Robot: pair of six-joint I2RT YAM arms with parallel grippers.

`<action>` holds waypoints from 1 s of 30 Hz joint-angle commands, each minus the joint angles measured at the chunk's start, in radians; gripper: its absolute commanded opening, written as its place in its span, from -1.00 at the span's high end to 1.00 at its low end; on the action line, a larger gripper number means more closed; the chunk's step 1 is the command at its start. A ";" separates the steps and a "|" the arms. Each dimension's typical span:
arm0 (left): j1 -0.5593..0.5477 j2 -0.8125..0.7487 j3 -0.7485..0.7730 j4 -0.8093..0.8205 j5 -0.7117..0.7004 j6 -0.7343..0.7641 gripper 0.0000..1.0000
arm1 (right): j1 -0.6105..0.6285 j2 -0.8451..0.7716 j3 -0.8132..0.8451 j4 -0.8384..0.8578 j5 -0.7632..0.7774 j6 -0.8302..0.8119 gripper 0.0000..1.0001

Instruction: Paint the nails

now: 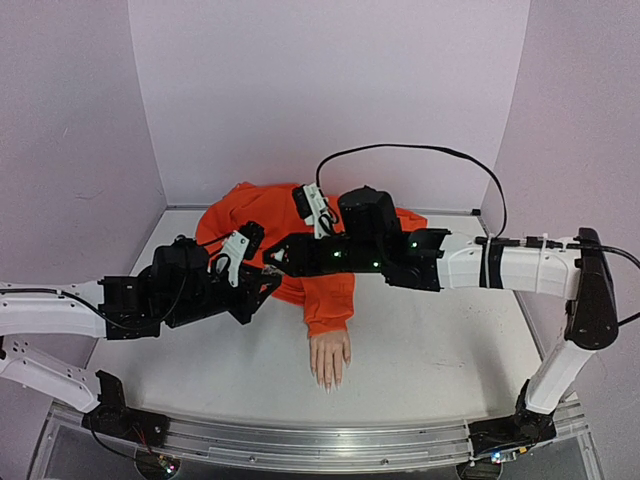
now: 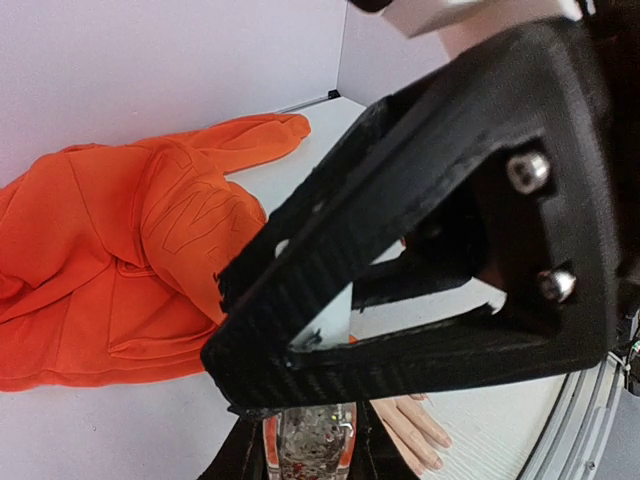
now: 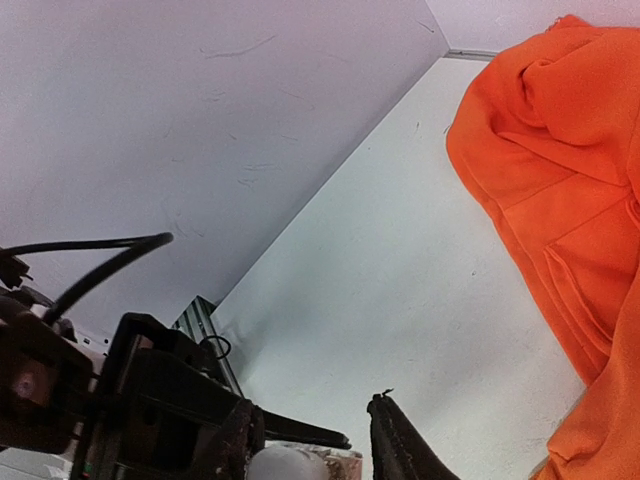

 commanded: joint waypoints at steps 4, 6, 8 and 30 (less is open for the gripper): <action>-0.006 -0.025 0.063 0.037 0.019 -0.011 1.00 | 0.000 -0.012 0.033 0.047 -0.063 -0.054 0.81; -0.005 -0.040 0.058 0.038 0.066 -0.016 1.00 | -0.014 -0.038 0.013 0.067 -0.120 -0.110 1.00; -0.003 -0.058 0.056 0.039 0.172 -0.013 1.00 | -0.037 -0.066 -0.020 0.120 -0.317 -0.215 1.00; 0.028 -0.058 0.030 0.063 0.331 0.031 1.00 | -0.055 -0.308 -0.121 0.041 -0.181 -0.221 -0.96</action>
